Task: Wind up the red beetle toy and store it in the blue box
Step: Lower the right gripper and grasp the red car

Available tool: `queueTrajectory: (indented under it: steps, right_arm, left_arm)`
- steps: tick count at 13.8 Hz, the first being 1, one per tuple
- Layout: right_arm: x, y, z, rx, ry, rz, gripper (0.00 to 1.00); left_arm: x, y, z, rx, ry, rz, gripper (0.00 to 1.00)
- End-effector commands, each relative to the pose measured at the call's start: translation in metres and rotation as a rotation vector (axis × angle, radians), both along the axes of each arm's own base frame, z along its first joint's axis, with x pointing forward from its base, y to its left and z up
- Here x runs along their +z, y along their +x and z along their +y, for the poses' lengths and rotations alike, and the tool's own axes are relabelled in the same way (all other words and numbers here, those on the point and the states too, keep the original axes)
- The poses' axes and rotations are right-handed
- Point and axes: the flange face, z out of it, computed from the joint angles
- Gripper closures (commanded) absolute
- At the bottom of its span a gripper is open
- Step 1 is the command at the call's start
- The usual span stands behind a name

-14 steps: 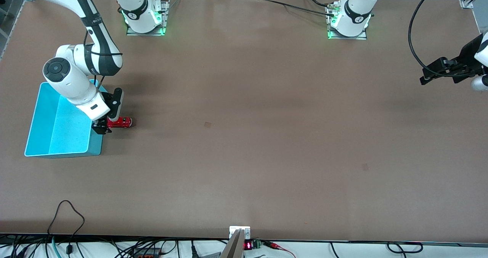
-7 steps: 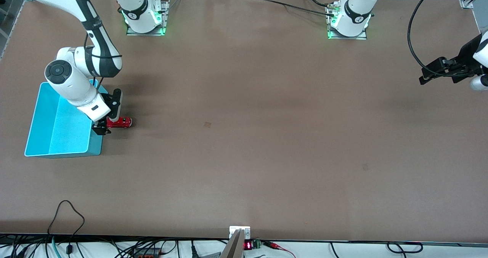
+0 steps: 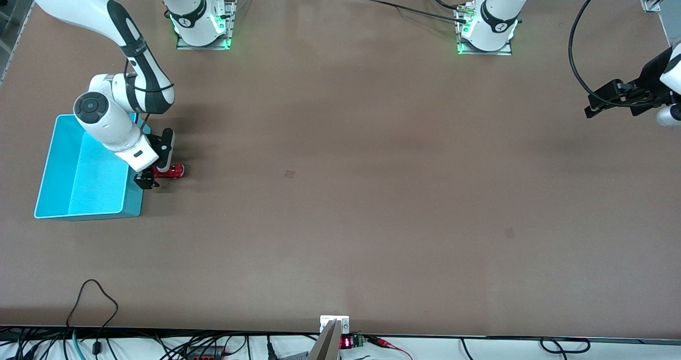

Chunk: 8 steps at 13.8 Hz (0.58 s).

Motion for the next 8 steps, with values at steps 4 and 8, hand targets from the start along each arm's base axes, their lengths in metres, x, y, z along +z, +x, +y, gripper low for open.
queueTrajectory:
  steps: [4,8]
  right_arm:
    - [-0.017,-0.004,-0.001,0.000,0.006,-0.005,0.00]
    - [-0.019,-0.005,0.000,-0.002,0.008,-0.002,0.00]
  left_arm:
    - [0.007,-0.002,0.000,-0.008,-0.018,-0.011,0.00]
    - [0.007,-0.002,-0.001,-0.009,-0.019,-0.015,0.00]
